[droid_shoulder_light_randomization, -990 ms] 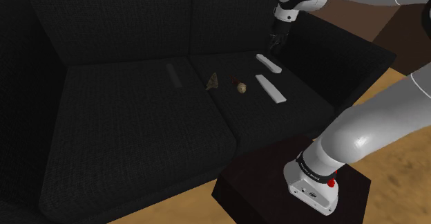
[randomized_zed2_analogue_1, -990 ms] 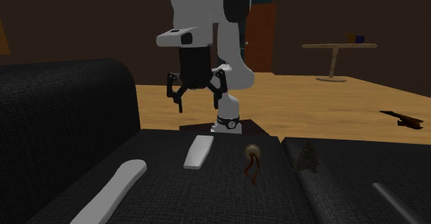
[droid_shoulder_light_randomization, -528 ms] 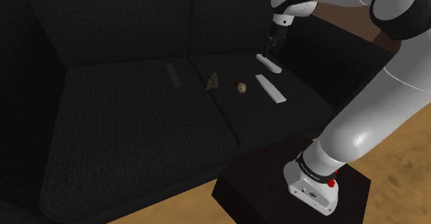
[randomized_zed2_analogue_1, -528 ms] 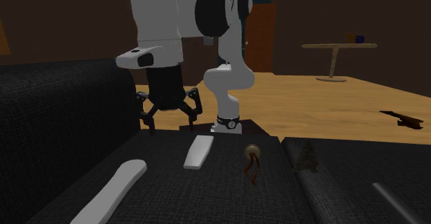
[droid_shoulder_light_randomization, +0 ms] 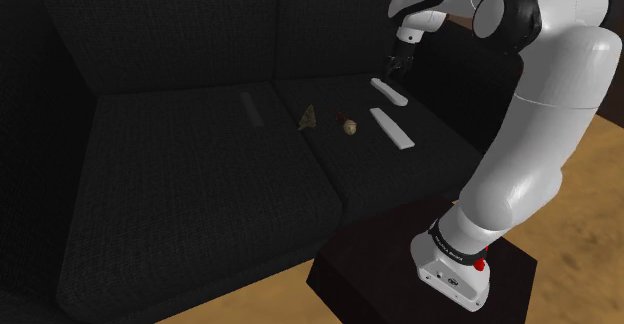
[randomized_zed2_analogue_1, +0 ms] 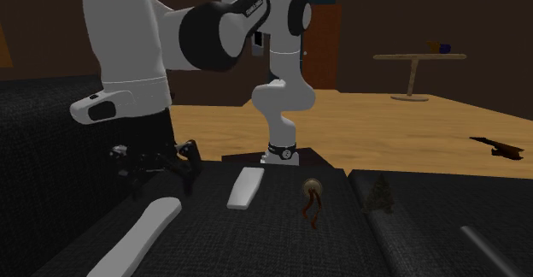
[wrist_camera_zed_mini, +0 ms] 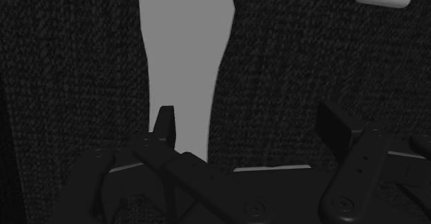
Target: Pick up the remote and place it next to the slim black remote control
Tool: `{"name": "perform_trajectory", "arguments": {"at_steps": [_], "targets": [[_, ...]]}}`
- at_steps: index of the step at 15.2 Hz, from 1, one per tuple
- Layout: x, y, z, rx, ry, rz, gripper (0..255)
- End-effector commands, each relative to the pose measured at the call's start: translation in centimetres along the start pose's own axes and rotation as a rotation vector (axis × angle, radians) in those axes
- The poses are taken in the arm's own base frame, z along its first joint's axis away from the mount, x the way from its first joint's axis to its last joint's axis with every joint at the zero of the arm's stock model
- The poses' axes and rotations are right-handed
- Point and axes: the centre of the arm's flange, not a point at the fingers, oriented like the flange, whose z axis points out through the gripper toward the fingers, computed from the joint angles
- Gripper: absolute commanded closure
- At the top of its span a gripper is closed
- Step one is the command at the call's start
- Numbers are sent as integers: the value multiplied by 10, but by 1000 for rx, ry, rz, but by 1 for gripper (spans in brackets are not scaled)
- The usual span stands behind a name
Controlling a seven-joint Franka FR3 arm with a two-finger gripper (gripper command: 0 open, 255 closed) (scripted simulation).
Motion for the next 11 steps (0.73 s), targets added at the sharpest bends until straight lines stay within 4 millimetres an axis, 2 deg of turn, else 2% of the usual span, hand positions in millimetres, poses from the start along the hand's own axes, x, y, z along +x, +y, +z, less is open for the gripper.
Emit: {"name": "perform_trajectory", "arguments": {"at_steps": [1, 3, 4, 11], "targets": [[12, 22, 9, 3, 2, 21, 0], [23, 44, 18, 7, 5, 43, 0], [25, 48, 20, 7, 5, 46, 0], [25, 47, 60, 7, 5, 46, 0]]}}
